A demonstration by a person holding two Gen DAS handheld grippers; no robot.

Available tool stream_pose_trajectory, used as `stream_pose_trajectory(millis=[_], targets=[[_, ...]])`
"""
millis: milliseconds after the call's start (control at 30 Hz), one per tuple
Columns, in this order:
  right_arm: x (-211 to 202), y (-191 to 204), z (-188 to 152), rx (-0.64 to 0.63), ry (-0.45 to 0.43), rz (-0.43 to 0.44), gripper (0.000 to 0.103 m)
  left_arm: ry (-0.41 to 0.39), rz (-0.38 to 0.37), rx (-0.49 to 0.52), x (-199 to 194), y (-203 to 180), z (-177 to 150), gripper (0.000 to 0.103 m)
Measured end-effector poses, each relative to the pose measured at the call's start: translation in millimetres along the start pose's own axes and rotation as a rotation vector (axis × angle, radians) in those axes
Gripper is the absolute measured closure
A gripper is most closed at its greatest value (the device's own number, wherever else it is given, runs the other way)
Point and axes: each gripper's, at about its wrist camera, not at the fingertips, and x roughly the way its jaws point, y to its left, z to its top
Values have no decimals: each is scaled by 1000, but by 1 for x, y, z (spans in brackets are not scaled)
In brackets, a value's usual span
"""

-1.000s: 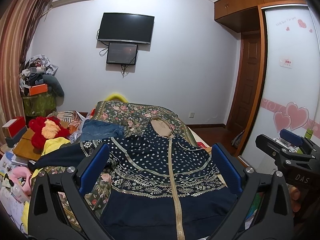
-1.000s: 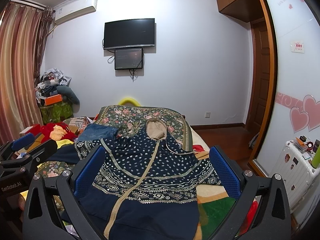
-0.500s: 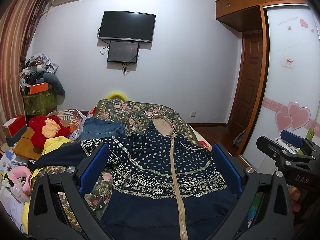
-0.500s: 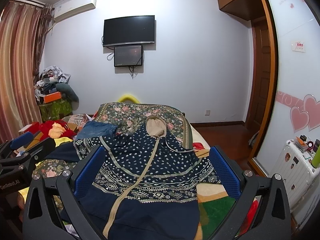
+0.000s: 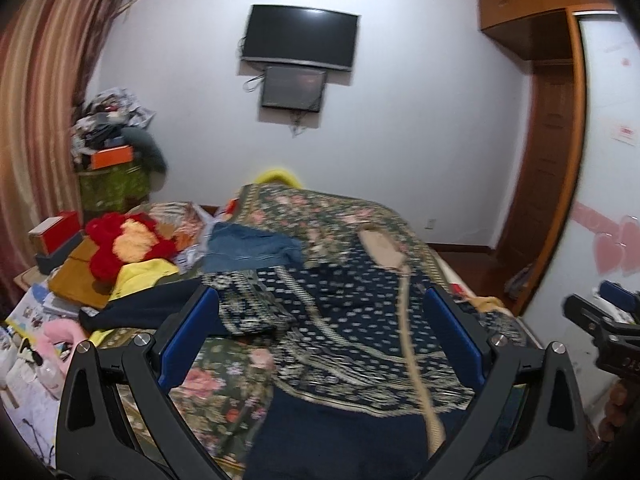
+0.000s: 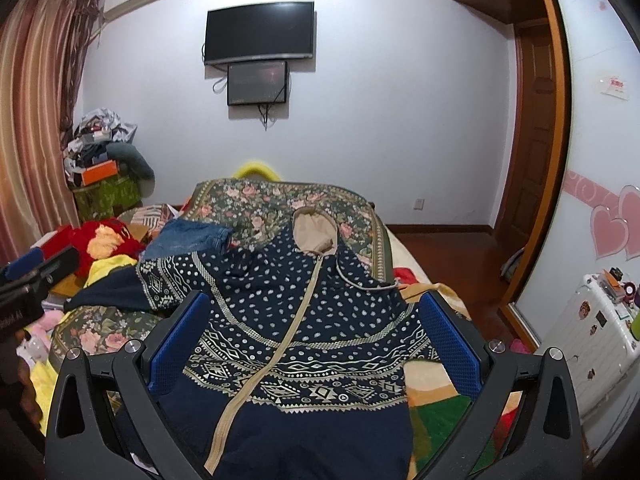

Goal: Fold large clothes
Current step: 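Reach the left tool to the navy sleeve cuff and grasp it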

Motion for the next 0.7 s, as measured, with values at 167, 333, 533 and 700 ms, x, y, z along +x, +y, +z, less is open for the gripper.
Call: stream_pose_trajectory(millis=[167,333,533,700], targets=[[32,5,4,-3,57,8,0,40,96,-50,35,43,3,0],[67,9,7,-8,114,18,0,68,240,-89,71,94,-3,0],[117,17,5,-26,193,12,0,149,381,-91,117,149,-16,0],[162,23,-4,-13,310,56,0,258,379,-181,152,203,-37,0]])
